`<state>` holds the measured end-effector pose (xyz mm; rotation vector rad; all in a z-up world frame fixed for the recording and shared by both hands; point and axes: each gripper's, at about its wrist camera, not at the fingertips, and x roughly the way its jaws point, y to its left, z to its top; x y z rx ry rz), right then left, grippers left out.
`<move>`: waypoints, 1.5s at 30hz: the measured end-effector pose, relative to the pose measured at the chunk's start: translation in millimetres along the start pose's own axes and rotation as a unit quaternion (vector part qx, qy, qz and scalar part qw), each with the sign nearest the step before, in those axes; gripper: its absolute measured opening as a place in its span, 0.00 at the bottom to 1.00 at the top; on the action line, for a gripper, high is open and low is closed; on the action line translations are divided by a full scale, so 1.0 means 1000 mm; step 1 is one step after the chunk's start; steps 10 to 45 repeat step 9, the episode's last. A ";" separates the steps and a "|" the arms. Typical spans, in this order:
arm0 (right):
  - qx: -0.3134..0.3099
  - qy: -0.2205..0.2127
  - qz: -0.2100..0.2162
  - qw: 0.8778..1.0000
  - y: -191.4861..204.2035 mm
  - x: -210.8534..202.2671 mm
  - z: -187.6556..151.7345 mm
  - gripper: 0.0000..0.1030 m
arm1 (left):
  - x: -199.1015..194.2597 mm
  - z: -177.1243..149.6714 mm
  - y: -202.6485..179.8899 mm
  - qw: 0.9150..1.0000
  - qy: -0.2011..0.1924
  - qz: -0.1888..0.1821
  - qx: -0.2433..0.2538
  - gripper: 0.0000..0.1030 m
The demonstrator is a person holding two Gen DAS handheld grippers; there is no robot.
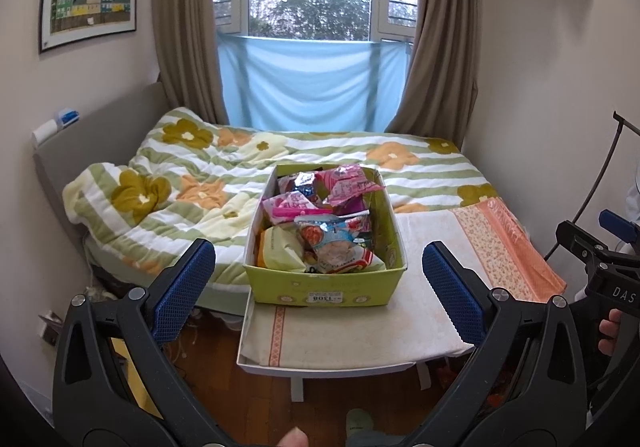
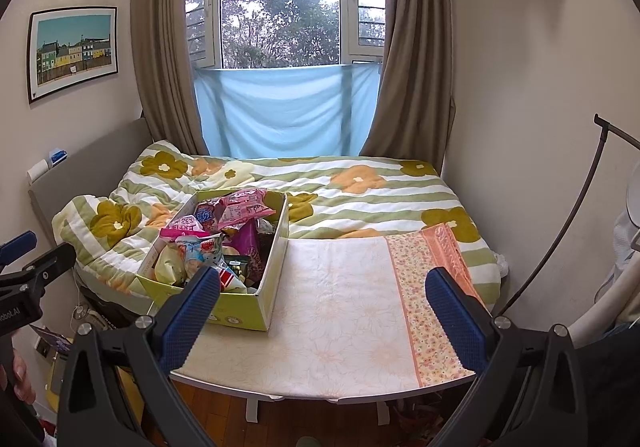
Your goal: Organize snacks
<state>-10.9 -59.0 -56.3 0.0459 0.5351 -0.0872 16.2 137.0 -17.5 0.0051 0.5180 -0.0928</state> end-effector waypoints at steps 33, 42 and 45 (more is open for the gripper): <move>0.000 0.007 0.001 1.000 -0.004 0.004 0.000 0.99 | -0.002 -0.001 -0.013 0.999 -0.029 0.020 0.038 1.00; 0.000 0.007 0.001 1.000 -0.004 0.004 0.000 0.99 | -0.002 -0.001 -0.013 0.999 -0.029 0.020 0.038 1.00; 0.000 0.007 0.001 1.000 -0.004 0.004 0.000 0.99 | -0.002 -0.001 -0.013 0.999 -0.029 0.020 0.038 1.00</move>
